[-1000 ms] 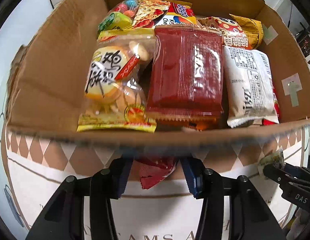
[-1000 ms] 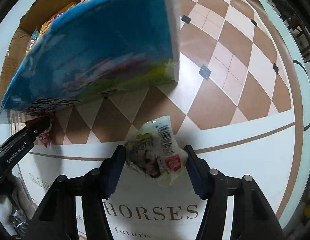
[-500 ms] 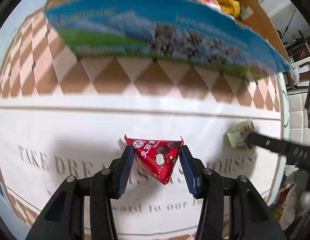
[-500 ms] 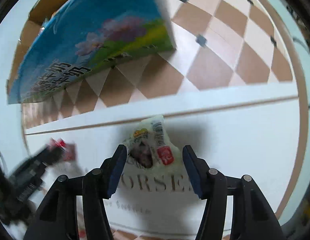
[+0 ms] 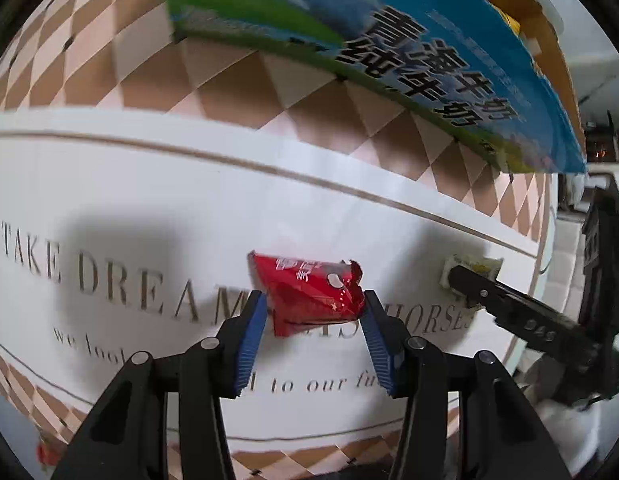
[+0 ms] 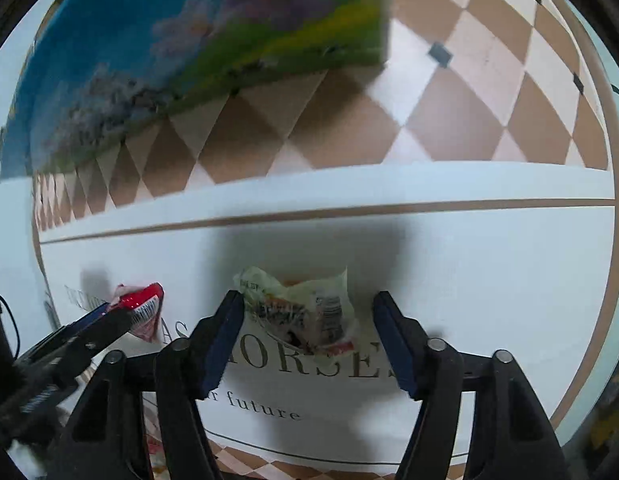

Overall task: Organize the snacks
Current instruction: 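Grasp the red triangle pack with left tool while right tool grasps clear bread bag, then carry both snacks into the box and open both tools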

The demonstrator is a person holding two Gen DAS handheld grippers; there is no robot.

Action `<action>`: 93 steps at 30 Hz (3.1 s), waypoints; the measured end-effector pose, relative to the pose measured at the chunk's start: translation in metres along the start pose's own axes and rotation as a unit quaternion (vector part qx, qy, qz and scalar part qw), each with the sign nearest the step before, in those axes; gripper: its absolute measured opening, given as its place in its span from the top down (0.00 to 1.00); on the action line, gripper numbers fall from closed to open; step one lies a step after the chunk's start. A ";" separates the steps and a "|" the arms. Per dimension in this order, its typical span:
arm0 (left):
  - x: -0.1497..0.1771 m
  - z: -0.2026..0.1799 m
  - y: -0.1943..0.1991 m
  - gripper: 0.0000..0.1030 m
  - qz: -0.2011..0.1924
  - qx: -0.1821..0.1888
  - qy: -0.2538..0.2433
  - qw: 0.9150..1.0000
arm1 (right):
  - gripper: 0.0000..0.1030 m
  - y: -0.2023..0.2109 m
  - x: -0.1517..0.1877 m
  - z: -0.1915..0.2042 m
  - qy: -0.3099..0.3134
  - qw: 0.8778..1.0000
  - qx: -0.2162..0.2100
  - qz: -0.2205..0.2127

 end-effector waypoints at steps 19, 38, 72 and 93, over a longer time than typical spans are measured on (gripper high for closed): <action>-0.012 -0.025 -0.037 0.52 0.037 -0.044 -0.019 0.998 | 0.55 -0.009 0.029 0.014 0.019 1.000 0.010 0.017; -0.014 -0.043 0.007 0.61 -0.028 -0.066 -0.051 0.996 | 0.61 0.001 0.045 0.013 0.021 1.000 0.001 -0.009; -0.233 -0.012 0.123 0.60 -0.075 -0.143 -0.083 0.983 | 0.61 0.157 -0.205 0.155 0.042 0.987 -0.115 -0.107; -0.251 -0.006 0.103 0.16 -0.062 -0.123 -0.037 0.990 | 0.13 0.116 -0.237 0.163 0.048 0.993 -0.051 -0.091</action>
Point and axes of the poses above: each gripper's, at about its wrist camera, not at the fingertips, and y roughly against the way its jaws point, z to its left, x to its underside, the point moved 8 cm from there along -y, roughly the way its jaws point, and after that the axes turned 12 degrees about -y, right-handed, at the moved point
